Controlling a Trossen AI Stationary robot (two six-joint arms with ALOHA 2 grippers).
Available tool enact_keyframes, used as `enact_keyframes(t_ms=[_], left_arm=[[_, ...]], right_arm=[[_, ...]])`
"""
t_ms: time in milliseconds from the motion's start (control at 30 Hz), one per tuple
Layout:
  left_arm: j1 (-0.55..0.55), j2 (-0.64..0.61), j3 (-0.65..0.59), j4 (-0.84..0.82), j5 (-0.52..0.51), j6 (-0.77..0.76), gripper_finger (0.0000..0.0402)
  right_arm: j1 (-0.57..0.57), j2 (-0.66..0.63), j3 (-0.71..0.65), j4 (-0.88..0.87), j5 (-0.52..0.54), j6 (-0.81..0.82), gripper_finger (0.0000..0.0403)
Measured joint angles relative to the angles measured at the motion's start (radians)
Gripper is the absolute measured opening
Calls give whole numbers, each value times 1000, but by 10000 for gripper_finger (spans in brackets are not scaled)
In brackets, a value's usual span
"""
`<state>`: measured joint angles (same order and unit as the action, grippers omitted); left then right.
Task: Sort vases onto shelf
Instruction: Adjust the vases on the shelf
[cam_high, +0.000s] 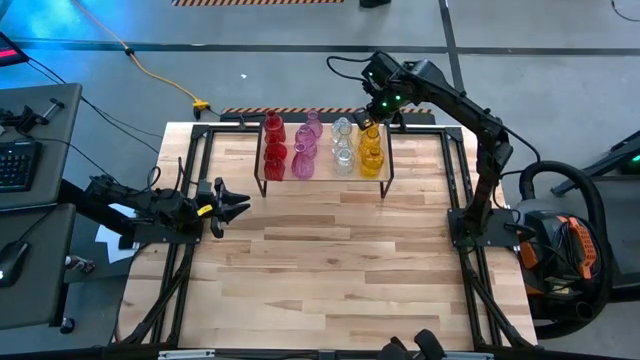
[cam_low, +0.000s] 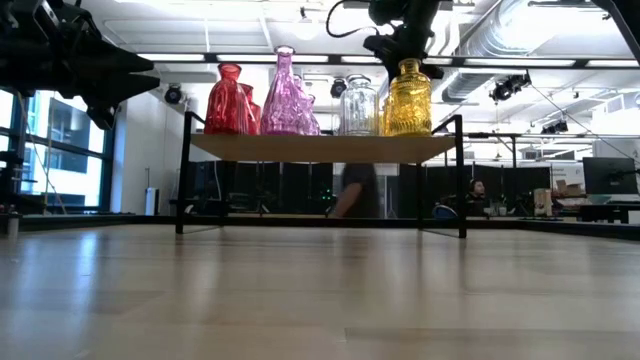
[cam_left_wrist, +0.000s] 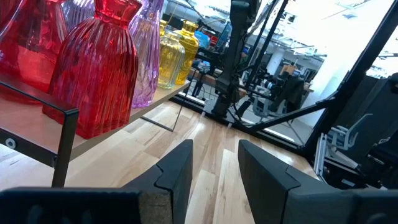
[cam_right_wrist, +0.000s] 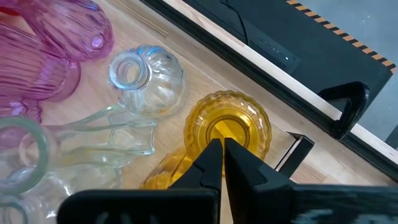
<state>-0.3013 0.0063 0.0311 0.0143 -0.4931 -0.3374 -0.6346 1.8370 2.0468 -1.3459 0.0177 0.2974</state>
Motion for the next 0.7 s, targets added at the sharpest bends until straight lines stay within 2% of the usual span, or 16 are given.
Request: enact_keyframes(t_ms=[700], left_arm=[[0,0,0,0,0,-1,120]], right_arm=[[39,-79,0,5,6,12,0]])
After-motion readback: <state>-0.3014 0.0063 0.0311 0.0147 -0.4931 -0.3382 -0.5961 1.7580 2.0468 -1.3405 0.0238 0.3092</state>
